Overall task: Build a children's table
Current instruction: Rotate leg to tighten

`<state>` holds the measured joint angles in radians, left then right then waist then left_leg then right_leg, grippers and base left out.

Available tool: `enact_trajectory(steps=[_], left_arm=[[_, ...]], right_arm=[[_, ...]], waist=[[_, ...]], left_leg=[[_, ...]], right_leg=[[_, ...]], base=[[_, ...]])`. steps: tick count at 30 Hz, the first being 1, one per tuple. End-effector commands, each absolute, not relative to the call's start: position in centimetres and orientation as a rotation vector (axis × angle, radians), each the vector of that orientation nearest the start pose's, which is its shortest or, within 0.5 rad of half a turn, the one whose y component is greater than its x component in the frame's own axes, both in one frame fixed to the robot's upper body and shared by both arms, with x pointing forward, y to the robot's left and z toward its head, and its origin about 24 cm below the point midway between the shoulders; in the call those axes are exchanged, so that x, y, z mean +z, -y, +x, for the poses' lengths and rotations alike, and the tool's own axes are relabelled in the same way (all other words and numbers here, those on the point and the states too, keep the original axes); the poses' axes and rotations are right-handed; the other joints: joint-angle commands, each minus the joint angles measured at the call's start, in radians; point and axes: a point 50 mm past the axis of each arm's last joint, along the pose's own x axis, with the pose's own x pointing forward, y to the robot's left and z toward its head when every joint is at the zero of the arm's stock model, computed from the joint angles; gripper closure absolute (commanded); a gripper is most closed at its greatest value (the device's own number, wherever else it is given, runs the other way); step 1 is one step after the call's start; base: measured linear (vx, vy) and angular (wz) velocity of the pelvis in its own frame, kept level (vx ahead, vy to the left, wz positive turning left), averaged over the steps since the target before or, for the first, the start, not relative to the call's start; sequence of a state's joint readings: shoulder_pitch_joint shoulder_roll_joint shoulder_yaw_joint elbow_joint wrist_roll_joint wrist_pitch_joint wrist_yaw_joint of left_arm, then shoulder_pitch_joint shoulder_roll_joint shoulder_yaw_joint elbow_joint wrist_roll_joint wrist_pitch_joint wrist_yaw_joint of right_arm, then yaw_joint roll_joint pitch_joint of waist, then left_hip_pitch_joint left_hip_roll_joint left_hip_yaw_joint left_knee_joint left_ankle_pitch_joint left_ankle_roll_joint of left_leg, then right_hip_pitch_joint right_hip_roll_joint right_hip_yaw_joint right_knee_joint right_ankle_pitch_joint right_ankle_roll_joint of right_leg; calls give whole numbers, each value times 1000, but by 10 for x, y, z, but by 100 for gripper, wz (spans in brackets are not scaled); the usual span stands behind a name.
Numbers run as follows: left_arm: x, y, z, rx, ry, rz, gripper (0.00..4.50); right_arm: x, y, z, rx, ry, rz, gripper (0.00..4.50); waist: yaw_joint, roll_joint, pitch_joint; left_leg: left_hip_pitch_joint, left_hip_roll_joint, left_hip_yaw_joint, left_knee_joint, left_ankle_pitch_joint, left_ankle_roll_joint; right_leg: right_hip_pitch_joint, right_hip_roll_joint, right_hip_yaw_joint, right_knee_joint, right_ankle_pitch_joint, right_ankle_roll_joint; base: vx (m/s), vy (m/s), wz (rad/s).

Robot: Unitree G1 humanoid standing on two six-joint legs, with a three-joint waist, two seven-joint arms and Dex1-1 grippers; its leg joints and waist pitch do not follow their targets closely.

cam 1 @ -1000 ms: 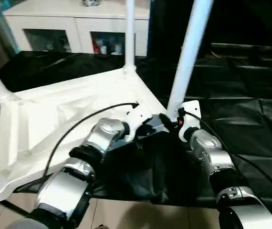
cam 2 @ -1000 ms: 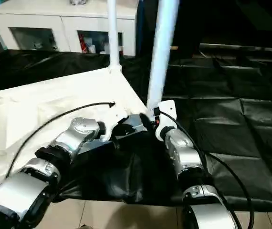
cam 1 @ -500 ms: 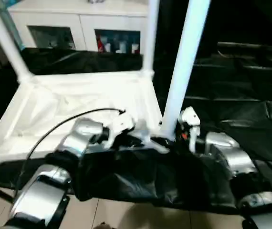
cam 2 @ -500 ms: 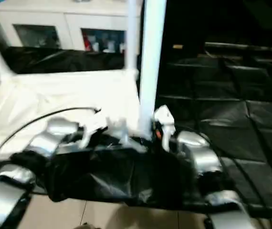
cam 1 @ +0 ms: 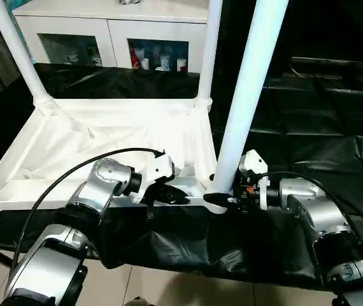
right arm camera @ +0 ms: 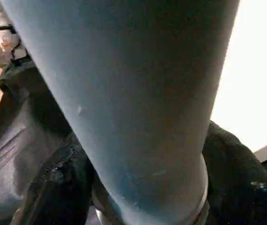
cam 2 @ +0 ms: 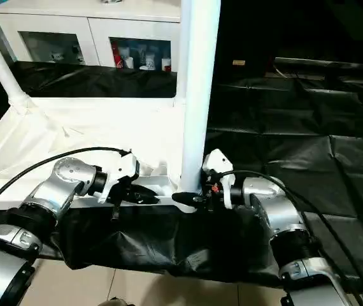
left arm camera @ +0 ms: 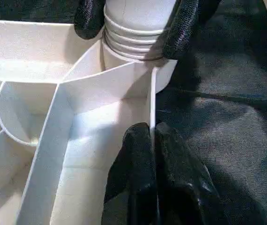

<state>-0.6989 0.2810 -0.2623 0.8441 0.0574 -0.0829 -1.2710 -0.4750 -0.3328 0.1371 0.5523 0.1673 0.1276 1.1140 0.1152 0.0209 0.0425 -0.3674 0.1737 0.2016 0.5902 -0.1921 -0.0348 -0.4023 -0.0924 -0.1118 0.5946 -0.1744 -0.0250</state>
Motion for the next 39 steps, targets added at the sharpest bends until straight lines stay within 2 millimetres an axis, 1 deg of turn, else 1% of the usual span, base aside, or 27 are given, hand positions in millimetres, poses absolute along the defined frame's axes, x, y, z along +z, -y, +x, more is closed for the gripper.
enact_trajectory(steps=[1, 5, 7, 8, 9, 10, 11, 13, 14, 15, 17, 19, 20, 22, 24, 25, 26, 27, 28, 29, 31, 32, 33, 34, 36, 38, 39], left_arm=[[43, -113, 332, -1317, -397, 378, 450], [45, -104, 347, -1114, -382, 324, 450], [46, -98, 351, -1059, -373, 316, 450], [47, -94, 353, -1034, -371, 311, 450], [47, -89, 355, -1007, -370, 305, 450], [48, -84, 357, -979, -366, 299, 450], [48, -79, 358, -963, -363, 295, 450], [48, -64, 358, -959, -355, 307, 450], [48, -60, 357, -966, -353, 309, 450], [48, -57, 357, -973, -351, 309, 450], [49, -52, 356, -990, -345, 312, 450], [50, -51, 355, -1017, -338, 325, 450], [51, -51, 355, -1039, -331, 331, 450], [51, -52, 353, -1076, -322, 336, 450], [51, -55, 351, -1127, -313, 333, 450], [51, -56, 349, -1158, -309, 331, 450], [49, -62, 343, -1245, -320, 343, 450], [49, -64, 342, -1265, -323, 347, 450], [48, -67, 339, -1303, -324, 352, 450], [48, -68, 338, -1325, -323, 355, 450], [48, -73, 335, -1362, -330, 347, 450], [48, -76, 334, -1386, -333, 339, 450], [49, -80, 333, -1405, -340, 340, 450], [49, -83, 332, -1420, -345, 342, 450], [50, -92, 330, -1469, -365, 350, 450], [50, -96, 328, -1488, -372, 351, 450], [50, -97, 328, -1493, -374, 351, 450]], right_arm=[[35, 143, 307, 1100, -342, -52, 180], [20, 140, 318, 813, -360, 16, 183], [14, 138, 320, 710, -379, 46, 183], [11, 137, 322, 660, -386, 60, 183], [9, 135, 324, 607, -393, 75, 183], [7, 132, 326, 549, -401, 98, 183], [5, 129, 328, 502, -407, 116, 183], [6, 117, 333, 430, -413, 137, 183], [7, 112, 335, 431, -412, 127, 183], [8, 107, 336, 444, -408, 107, 183], [12, 98, 337, 489, -388, 59, 183], [19, 95, 338, 554, -345, 68, 127], [24, 95, 337, 599, -318, 90, 113], [27, 98, 336, 656, -297, 74, 104], [28, 103, 333, 717, -292, 42, 69], [29, 106, 331, 751, -291, 26, 69], [31, 117, 325, 852, -287, -14, 69], [32, 119, 324, 875, -286, -23, 69], [34, 124, 322, 910, -288, -32, 69], [35, 127, 321, 929, -289, -36, 69], [38, 135, 318, 972, -295, -36, 69], [40, 140, 317, 1001, -301, -43, 69], [42, 146, 315, 1034, -308, -61, 69], [44, 150, 314, 1061, -315, -76, 69], [48, 159, 309, 1142, -343, -120, 69], [49, 162, 306, 1174, -356, -137, 69], [49, 163, 306, 1183, -361, -142, 69]], waist=[[-1, -15, -56], [-10, -15, -52], [-15, -17, -52], [-18, -12, -50], [-19, -14, -53], [-19, -10, -52], [-22, -11, -51], [-27, -2, -53], [-30, -4, -53], [-30, -5, -55], [-29, 0, -55], [-29, -4, -56], [-27, -7, -57], [-24, -8, -57], [-23, -8, -59], [-21, -13, -59], [-17, -15, -57], [-12, -13, -58], [-12, -16, -58], [-10, -14, -58], [-9, -15, -57], [-7, -19, -56], [-3, -16, -56], [-1, -17, -56], [4, -18, -58], [4, -19, -58], [4, -19, -58]], left_leg=[[11, 73, -32, -72, -193, 54], [21, 68, -35, -75, -237, 16], [17, 65, -38, -77, -239, 16], [21, 65, -38, -77, -255, 15], [23, 64, -38, -76, -257, 16], [21, 65, -38, -77, -252, 17], [20, 64, -39, -78, -257, 14], [21, 65, -40, -79, -259, 6], [20, 65, -39, -80, -266, 4], [18, 64, -39, -79, -262, 7], [16, 63, -38, -78, -255, 18], [15, 62, -36, -76, -246, 31], [12, 62, -36, -75, -235, 43], [10, 63, -35, -74, -218, 59], [9, 64, -35, -72, -197, 70], [8, 63, -33, -71, -194, 75], [7, 64, -32, -71, -189, 85], [4, 67, -32, -69, -184, 97], [5, 69, -31, -69, -182, 101], [5, 69, -32, -69, -180, 103], [7, 70, -31, -69, -181, 99], [7, 72, -31, -70, -187, 95], [9, 74, -31, -70, -189, 91], [9, 75, -31, -71, -192, 90], [8, 75, -31, -70, -183, 90], [5, 76, -31, -69, -165, 96], [7, 74, -30, -68, -169, 96]], right_leg=[[48, -89, 66, -78, -295, -187], [41, -91, 66, -93, -394, -165], [47, -91, 65, -95, -414, -151], [40, -90, 66, -100, -437, -141], [42, -91, 65, -103, -443, -136], [42, -91, 66, -103, -435, -137], [41, -90, 65, -103, -432, -139], [40, -88, 65, -101, -405, -146], [42, -86, 65, -100, -388, -150], [45, -87, 65, -97, -367, -156], [46, -87, 67, -94, -333, -163], [49, -87, 67, -92, -311, -169], [53, -88, 67, -90, -301, -171], [55, -88, 66, -88, -285, -175], [55, -88, 66, -84, -264, -181], [56, -86, 65, -84, -262, -182], [58, -88, 65, -85, -263, -181], [60, -86, 64, -81, -256, -179], [58, -87, 64, -80, -253, -180], [57, -88, 64, -79, -255, -181], [54, -87, 64, -80, -281, -184], [53, -89, 64, -82, -296, -185], [51, -89, 65, -81, -301, -186], [51, -89, 65, -81, -302, -185], [52, -89, 65, -77, -275, -188], [53, -89, 66, -71, -235, -198], [52, -88, 65, -72, -240, -201]], base=[[0, 0, 0], [0, 0, 0], [0, 0, 0], [0, 0, 0], [0, 0, 0], [0, 0, 0], [0, 0, 0], [0, 0, 0], [0, 0, 0], [0, 0, 0], [0, 0, 0], [0, 0, 0], [0, 0, 0], [0, 0, 0], [0, 0, 0], [0, 0, 0], [0, 0, 0], [0, 0, 0], [0, 0, 0], [0, 0, 0], [0, 0, 0], [0, 0, 0], [0, 0, 0], [0, 0, 0], [0, 0, 0], [0, 0, 0], [0, 0, 0]])
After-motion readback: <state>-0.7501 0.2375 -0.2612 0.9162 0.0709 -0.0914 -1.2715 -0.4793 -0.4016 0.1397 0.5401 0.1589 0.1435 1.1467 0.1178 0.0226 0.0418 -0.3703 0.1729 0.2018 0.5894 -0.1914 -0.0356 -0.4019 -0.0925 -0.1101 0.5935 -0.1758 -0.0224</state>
